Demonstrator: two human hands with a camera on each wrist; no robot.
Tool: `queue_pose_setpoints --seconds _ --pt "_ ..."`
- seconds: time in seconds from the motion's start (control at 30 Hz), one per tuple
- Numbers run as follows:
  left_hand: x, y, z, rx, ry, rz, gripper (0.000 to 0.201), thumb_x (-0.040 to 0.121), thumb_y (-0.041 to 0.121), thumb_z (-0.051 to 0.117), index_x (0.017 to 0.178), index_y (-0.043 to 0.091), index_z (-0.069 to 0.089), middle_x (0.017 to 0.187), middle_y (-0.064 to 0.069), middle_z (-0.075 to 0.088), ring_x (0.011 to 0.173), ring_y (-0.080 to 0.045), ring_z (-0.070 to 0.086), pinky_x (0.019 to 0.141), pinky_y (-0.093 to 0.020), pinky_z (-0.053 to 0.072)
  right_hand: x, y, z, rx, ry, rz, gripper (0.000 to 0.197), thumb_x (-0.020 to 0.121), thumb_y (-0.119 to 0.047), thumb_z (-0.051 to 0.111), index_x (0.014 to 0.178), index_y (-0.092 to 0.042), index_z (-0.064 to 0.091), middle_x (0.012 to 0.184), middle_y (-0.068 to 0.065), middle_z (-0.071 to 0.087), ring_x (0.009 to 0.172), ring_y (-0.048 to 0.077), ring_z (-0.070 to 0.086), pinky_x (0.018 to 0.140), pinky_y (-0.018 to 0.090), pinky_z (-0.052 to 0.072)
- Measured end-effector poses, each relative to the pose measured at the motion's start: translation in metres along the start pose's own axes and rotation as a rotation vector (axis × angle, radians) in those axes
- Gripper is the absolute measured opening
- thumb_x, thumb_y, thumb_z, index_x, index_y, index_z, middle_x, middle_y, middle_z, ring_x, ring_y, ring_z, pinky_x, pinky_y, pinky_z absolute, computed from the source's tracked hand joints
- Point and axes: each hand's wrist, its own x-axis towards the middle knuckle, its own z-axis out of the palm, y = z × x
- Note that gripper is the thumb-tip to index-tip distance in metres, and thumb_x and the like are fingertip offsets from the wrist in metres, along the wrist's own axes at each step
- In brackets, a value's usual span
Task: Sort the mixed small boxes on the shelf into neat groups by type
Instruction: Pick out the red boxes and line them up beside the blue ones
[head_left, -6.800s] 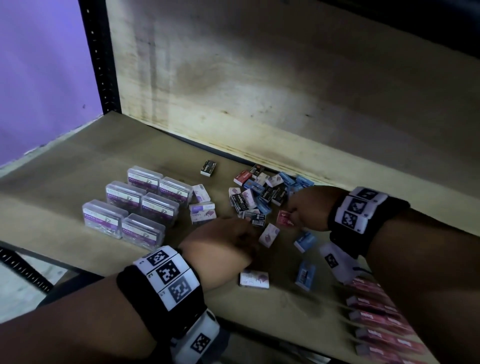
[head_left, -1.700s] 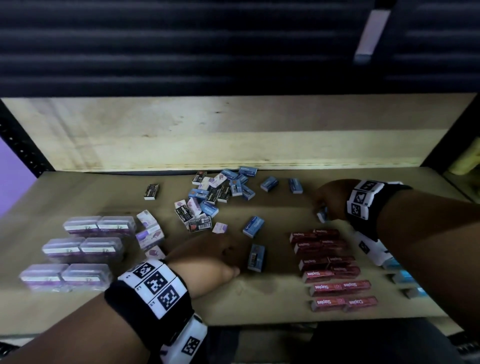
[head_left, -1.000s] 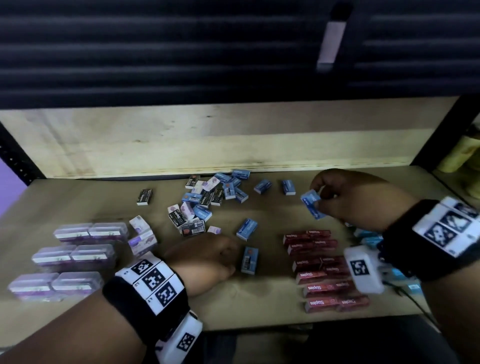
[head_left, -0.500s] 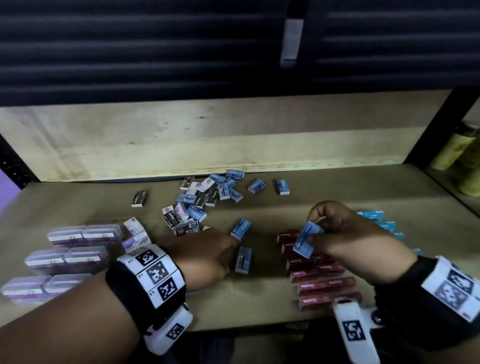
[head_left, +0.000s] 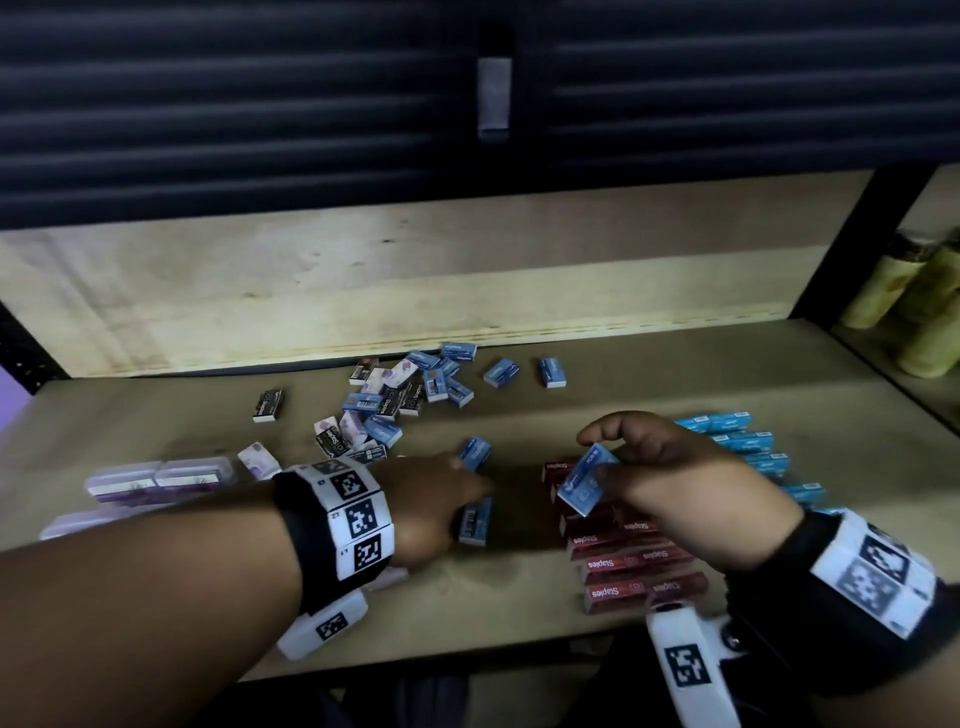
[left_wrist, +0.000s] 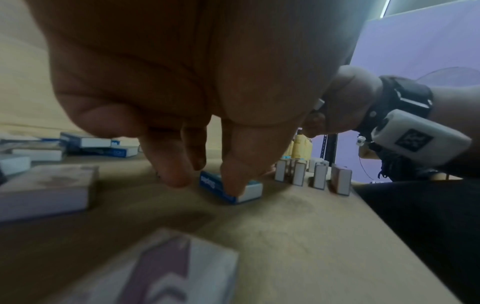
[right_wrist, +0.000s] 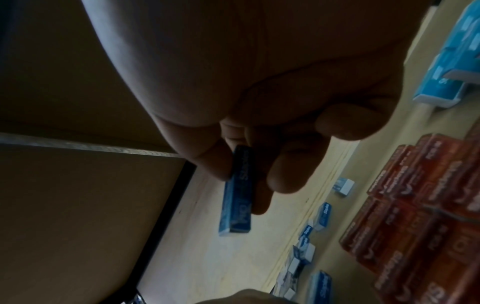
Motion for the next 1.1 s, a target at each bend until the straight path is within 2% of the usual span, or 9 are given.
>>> queue_pose_setpoints --seconds 0.13,0.23,0.4,0.53,0.73,0.87,1.0,1.07,1.1 --pt "0.008 0.005 -0.005 0.091 -0.013 0.046 0.067 0.087 0.019 0.060 0.147 0.038 0.038 0.141 -0.004 0.045 0.126 -0.028 0.051 0.102 -0.039 0.046 0.001 0.001 0.000 -0.013 -0.014 0.022 0.036 0.090 -0.014 0.067 0.100 -0.048 0.064 0.077 -0.006 0.074 0.060 0.009 0.060 0.062 0.028 0.047" --pt "0.011 0.009 -0.007 0.131 -0.016 0.048 0.061 0.089 0.017 0.059 0.145 0.036 0.043 0.139 -0.004 0.049 0.124 -0.028 0.054 0.100 -0.041 0.048 0.001 0.002 -0.001 -0.033 -0.019 0.027 0.037 0.089 -0.015 0.068 0.101 -0.050 0.064 0.079 -0.008 0.074 0.061 0.007 0.061 0.063 0.028 0.047" --pt "0.010 0.010 -0.006 0.134 -0.002 0.054 0.032 0.090 0.026 0.061 0.120 0.035 0.058 0.119 0.000 0.062 0.109 -0.024 0.062 0.093 -0.037 0.051 0.000 0.005 -0.001 -0.068 -0.011 0.026 0.036 0.088 -0.018 0.069 0.101 -0.051 0.063 0.074 -0.012 0.072 0.058 0.003 0.060 0.060 0.023 0.046" --pt "0.008 0.010 0.000 0.128 0.023 0.023 0.033 0.086 0.026 0.064 0.118 0.033 0.058 0.121 0.000 0.058 0.111 -0.026 0.060 0.091 -0.036 0.050 -0.001 0.005 -0.002 -0.103 -0.004 0.026 0.036 0.087 -0.020 0.069 0.100 -0.052 0.063 0.077 -0.014 0.073 0.061 0.002 0.062 0.058 0.017 0.048" --pt "0.002 0.010 0.002 0.146 0.032 -0.006 0.033 0.080 0.046 0.068 0.106 0.029 0.058 0.117 0.001 0.059 0.108 -0.025 0.060 0.085 -0.033 0.046 -0.002 0.001 0.000 -0.164 -0.016 0.055 0.032 0.086 -0.023 0.070 0.098 -0.051 0.060 0.080 -0.013 0.074 0.066 0.005 0.067 0.063 0.022 0.050" --pt "-0.011 0.011 0.010 0.062 0.140 -0.058 0.046 0.079 0.058 0.060 0.119 0.035 0.056 0.122 0.009 0.058 0.112 -0.019 0.058 0.086 -0.029 0.046 -0.002 0.002 0.000 -0.192 -0.010 0.038 0.027 0.082 -0.025 0.073 0.095 -0.044 0.060 0.066 -0.014 0.068 0.052 -0.001 0.056 0.051 0.016 0.042" --pt "-0.026 0.013 0.016 -0.082 0.251 -0.124 0.042 0.080 0.066 0.054 0.114 0.042 0.058 0.108 0.015 0.063 0.095 -0.006 0.059 0.066 -0.018 0.037 -0.002 0.006 0.008 -0.144 0.003 0.035 0.027 0.077 -0.017 0.074 0.090 -0.037 0.062 0.064 -0.009 0.066 0.053 0.004 0.052 0.056 0.028 0.043" --pt "-0.033 0.015 0.023 -0.194 0.267 -0.170 0.037 0.084 0.068 0.051 0.115 0.049 0.058 0.104 0.020 0.064 0.085 0.002 0.054 0.060 -0.007 0.028 -0.002 0.005 0.013 -0.173 0.005 0.038 0.026 0.067 -0.030 0.072 0.090 -0.037 0.062 0.067 -0.012 0.067 0.056 0.005 0.054 0.060 0.033 0.047" --pt "-0.036 0.016 0.028 -0.255 0.265 -0.186 0.035 0.085 0.069 0.049 0.114 0.051 0.057 0.104 0.021 0.065 0.086 0.003 0.052 0.063 -0.008 0.029 -0.002 0.004 0.015 -0.202 -0.007 0.042 0.032 0.061 -0.040 0.069 0.092 -0.038 0.061 0.072 -0.012 0.069 0.060 0.008 0.059 0.063 0.037 0.051"
